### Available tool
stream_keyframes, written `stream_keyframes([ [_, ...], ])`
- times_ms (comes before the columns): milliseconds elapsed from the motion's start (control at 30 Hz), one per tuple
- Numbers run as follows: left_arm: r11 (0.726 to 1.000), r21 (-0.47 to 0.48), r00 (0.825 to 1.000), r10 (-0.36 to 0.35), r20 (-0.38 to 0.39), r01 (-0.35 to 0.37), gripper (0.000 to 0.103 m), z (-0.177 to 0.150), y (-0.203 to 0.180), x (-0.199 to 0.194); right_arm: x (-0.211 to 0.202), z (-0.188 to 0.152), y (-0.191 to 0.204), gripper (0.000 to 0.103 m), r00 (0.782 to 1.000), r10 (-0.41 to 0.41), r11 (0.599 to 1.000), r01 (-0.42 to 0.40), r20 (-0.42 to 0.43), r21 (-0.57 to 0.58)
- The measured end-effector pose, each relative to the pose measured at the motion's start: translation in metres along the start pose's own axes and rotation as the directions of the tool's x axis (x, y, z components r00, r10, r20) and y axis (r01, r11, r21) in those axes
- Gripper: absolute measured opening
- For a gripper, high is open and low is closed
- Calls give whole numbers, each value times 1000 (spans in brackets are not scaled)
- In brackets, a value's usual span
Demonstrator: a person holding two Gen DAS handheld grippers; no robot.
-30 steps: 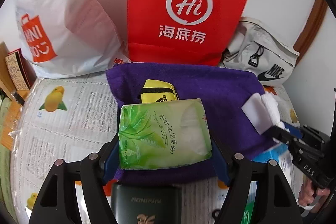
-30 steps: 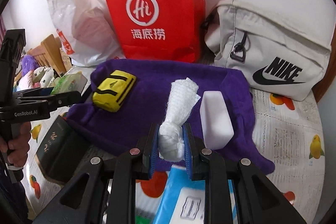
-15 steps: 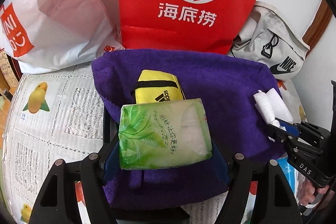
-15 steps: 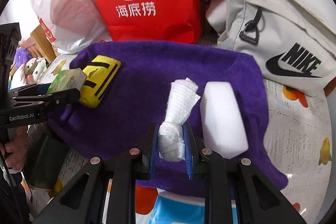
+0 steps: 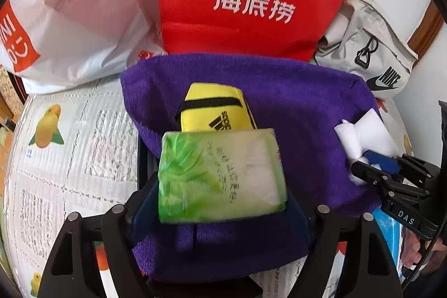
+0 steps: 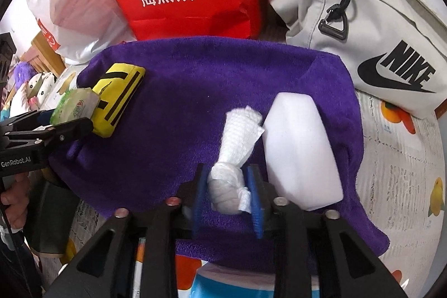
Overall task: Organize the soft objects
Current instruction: 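Open the right tool onto the purple towel while the left tool releases the tissue pack there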
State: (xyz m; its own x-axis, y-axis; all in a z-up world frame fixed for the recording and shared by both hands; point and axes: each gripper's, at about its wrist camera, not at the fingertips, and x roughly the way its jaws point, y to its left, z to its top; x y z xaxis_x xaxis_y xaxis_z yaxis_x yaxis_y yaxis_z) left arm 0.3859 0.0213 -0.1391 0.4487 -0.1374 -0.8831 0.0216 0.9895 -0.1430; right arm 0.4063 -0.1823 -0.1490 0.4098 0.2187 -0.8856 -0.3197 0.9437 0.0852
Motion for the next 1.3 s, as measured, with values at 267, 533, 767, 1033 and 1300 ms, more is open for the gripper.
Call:
stream_keyframes([
  [267, 1000, 2, 1000, 10, 0, -10, 82, -8, 2, -14, -19, -4, 5, 64, 998, -21, 1000, 22, 63, -22],
  [533, 1000, -21, 997, 7, 78, -5, 82, -23, 14, -53, -60, -21, 12, 64, 988, -7, 1000, 4, 151, 16],
  [767, 999, -44, 994, -1, 107, 5, 82, -51, 25, -93, -102, -56, 28, 64, 980, 5, 999, -15, 201, 47],
  [1033, 998, -53, 995, -28, 96, 33, 82, -94, 24, -119, -145, -121, 52, 64, 975, 22, 997, -39, 221, 71],
  [1300, 996, -58, 992, -66, 104, 72, 82, -141, 21, -137, -152, -195, 60, 63, 983, 39, 984, -69, 180, 161],
])
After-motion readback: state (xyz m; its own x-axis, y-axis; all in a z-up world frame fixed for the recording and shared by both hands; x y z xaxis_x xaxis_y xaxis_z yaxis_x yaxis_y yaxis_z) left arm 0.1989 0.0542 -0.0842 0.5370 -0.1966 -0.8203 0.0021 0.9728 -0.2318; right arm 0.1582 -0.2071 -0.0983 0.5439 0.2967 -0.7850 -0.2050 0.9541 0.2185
